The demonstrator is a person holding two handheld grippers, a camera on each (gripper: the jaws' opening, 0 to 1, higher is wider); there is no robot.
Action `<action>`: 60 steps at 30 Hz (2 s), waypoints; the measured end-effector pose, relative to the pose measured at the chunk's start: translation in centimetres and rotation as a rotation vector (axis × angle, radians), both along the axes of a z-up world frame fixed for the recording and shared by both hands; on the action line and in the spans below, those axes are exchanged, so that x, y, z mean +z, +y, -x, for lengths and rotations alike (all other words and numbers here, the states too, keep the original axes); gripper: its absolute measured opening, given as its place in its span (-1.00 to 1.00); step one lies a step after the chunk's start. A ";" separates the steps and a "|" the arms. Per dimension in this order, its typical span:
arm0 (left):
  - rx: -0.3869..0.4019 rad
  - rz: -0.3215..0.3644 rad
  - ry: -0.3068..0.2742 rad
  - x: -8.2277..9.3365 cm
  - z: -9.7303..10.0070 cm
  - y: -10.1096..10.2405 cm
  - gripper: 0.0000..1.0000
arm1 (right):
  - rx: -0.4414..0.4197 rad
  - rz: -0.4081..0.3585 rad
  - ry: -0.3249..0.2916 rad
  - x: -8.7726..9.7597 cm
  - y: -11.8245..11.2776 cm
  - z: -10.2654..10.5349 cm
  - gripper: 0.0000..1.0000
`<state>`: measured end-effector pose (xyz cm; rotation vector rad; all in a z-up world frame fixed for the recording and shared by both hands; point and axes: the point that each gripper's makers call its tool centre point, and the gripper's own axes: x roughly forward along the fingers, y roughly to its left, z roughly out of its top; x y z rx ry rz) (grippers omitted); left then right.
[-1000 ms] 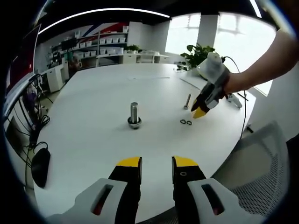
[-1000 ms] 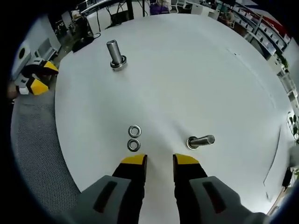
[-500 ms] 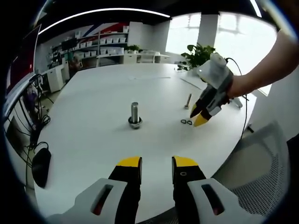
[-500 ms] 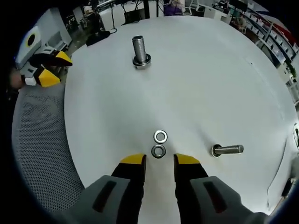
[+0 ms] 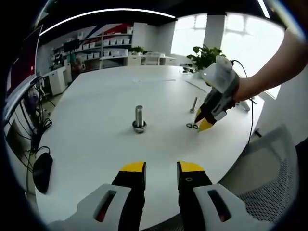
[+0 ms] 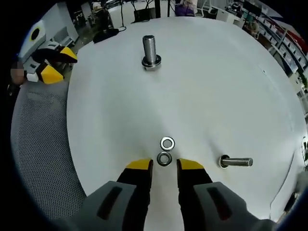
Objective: Place the washer onto the threaded stud by aligning its center hole with the stud, sliding it down to the base, and recovering from edge contact or off-axis alignment until the washer reaches the visible bottom stop.
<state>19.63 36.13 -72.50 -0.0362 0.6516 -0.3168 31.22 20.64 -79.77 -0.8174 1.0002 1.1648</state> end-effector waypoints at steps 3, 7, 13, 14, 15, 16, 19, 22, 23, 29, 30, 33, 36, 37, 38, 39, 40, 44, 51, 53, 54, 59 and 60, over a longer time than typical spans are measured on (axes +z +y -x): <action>0.002 0.001 -0.001 0.0 0.0 0.0 -0.53 | 0.087 0.010 -0.003 0.0 0.3 0.4 -0.62; 0.002 0.003 -0.001 0.0 0.0 0.0 -0.53 | 0.068 0.025 0.033 0.0 0.3 0.1 -0.65; 0.003 0.002 -0.001 0.0 0.0 0.1 -0.53 | 0.164 0.099 0.027 -0.1 0.3 0.2 -0.68; 0.003 0.002 -0.002 0.0 0.0 0.1 -0.53 | 0.162 0.106 0.027 -0.2 0.4 0.2 -0.68; 0.003 0.005 -0.002 0.0 0.0 0.0 -0.53 | 0.164 0.129 0.017 -0.2 0.4 0.3 -0.67; 0.003 0.005 -0.002 0.1 0.0 0.0 -0.53 | 0.255 0.153 -0.014 -0.1 0.5 0.3 -0.67; 0.003 0.003 -0.003 0.0 -0.1 0.0 -0.53 | 0.247 0.193 0.006 -0.2 0.6 0.4 -0.67; 0.005 0.002 -0.001 0.0 0.0 0.1 -0.53 | 0.232 0.254 0.030 -0.4 0.6 0.2 -0.67; 0.005 0.001 0.000 0.0 0.0 0.1 -0.53 | 0.238 0.272 0.031 -0.3 0.6 0.2 -0.67; 0.007 -0.001 -0.002 0.0 -0.1 0.1 -0.53 | 0.226 0.305 0.058 -0.3 0.5 0.1 -0.67; 0.008 0.000 -0.004 0.1 -0.1 0.1 -0.53 | 0.213 0.293 0.067 -0.3 0.5 0.1 -0.67; 0.010 -0.001 -0.005 0.1 -0.1 0.2 -0.53 | 0.184 0.266 0.088 -0.2 0.5 0.1 -0.67; 0.011 -0.004 -0.006 0.1 -0.1 0.2 -0.53 | 0.144 0.248 0.106 -0.2 0.6 0.2 -0.63; 0.013 -0.004 -0.006 0.1 -0.1 0.3 -0.54 | 0.144 0.248 0.108 -0.3 0.7 0.3 -0.62; 0.014 -0.004 -0.006 0.1 -0.1 0.3 -0.54 | 0.144 0.248 0.108 -0.3 0.7 0.3 -0.61; 0.015 -0.005 -0.006 0.1 -0.1 0.3 -0.54 | 0.140 0.247 0.110 -0.3 0.7 0.4 -0.59; 0.015 -0.005 -0.006 0.1 -0.2 0.3 -0.54 | 0.139 0.247 0.109 -0.3 0.7 0.4 -0.59; 0.015 -0.005 -0.004 0.1 -0.2 0.3 -0.54 | 0.137 0.240 0.100 -0.3 0.7 0.1 -0.65; 0.013 -0.008 -0.004 0.0 -0.2 0.3 -0.54 | 0.182 0.269 0.082 -0.4 0.7 0.1 -0.68; 0.012 -0.009 -0.003 0.0 -0.1 0.3 -0.54 | 0.184 0.274 0.076 -0.4 0.7 0.1 -0.68; 0.011 -0.008 -0.003 0.0 -0.1 0.3 -0.54 | 0.185 0.276 0.071 -0.3 0.7 0.2 -0.68; 0.010 -0.009 -0.001 0.0 -0.1 0.2 -0.54 | 0.189 0.283 0.052 -0.4 0.7 0.1 -0.70; 0.010 -0.009 -0.001 0.0 -0.1 0.2 -0.54 | 0.185 0.284 0.053 -0.4 0.7 0.1 -0.70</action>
